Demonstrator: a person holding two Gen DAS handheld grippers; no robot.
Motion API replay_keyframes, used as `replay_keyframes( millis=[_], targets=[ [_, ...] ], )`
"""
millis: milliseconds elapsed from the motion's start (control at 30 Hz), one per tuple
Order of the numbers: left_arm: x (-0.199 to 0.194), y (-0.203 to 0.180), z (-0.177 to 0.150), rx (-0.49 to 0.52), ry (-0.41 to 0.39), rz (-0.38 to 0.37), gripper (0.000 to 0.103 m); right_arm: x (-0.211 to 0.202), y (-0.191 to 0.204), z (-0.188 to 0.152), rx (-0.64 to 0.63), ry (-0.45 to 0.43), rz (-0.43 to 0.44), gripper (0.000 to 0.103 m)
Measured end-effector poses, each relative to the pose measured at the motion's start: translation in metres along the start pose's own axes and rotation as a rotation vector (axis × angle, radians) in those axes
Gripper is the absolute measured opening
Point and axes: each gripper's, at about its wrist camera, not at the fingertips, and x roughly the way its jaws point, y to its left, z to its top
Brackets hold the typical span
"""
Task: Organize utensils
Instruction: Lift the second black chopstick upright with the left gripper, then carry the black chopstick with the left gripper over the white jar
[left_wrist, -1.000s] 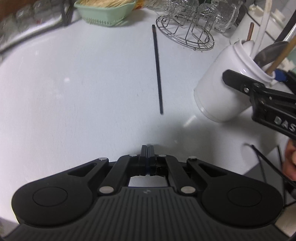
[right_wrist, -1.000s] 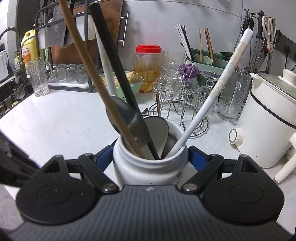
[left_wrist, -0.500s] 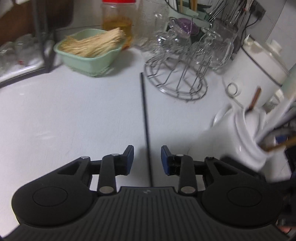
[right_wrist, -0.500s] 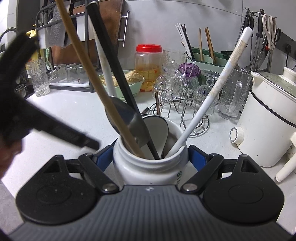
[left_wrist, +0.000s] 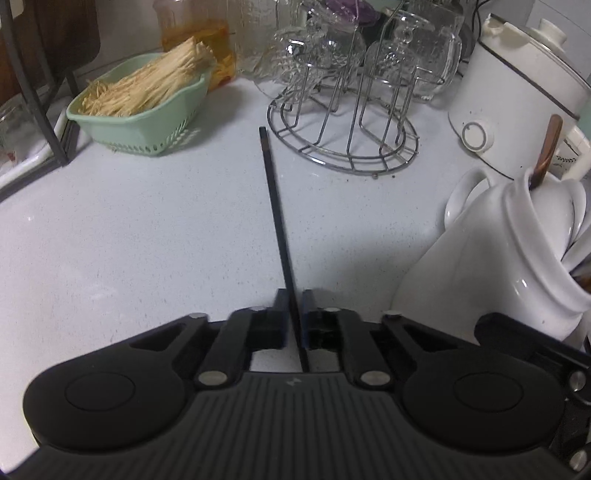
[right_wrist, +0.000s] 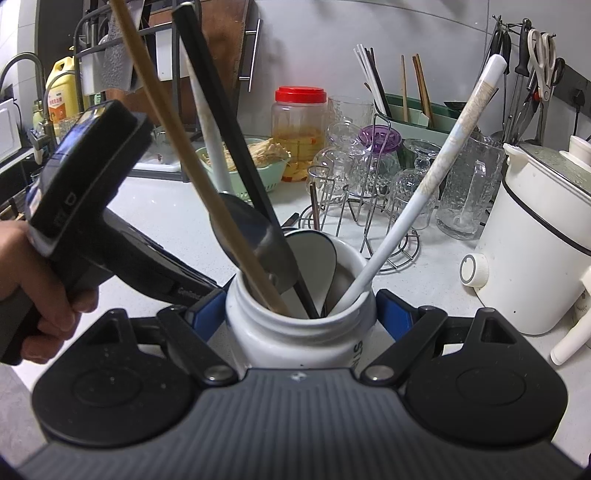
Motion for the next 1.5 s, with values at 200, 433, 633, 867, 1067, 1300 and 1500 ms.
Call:
replay_keyframes(
  millis=[200, 433, 633, 867, 1067, 1300, 1500],
  targets=[
    [-0.015, 0.008, -0.016, -0.045, 0.042, -0.009, 0.004, 0.0, 0.001, 0.001, -0.001, 0.012, -0.005, 0.089],
    [-0.048, 0.013, -0.055, -0.125, 0.087, -0.034, 0.0, 0.0, 0.0, 0.002, 0.005, 0.016, -0.003, 0.089],
    [-0.078, 0.009, -0.097, -0.186, 0.124, -0.067, 0.0, 0.0, 0.001, 0.002, -0.004, 0.014, -0.003, 0.089],
    [-0.092, 0.006, -0.125, -0.249, 0.102, -0.079, 0.001, -0.001, 0.001, 0.0, -0.009, 0.006, -0.003, 0.089],
    [-0.08, 0.01, -0.102, -0.224, 0.076, -0.046, 0.002, -0.002, 0.002, 0.0, -0.004, 0.009, -0.007, 0.089],
    [-0.056, 0.014, -0.074, -0.19, 0.057, -0.009, 0.013, -0.001, 0.002, 0.001, -0.002, 0.01, -0.005, 0.089],
    [-0.045, 0.012, -0.066, -0.175, 0.04, 0.02, 0.039, -0.001, 0.0, 0.002, -0.008, 0.017, 0.004, 0.089]
  ],
)
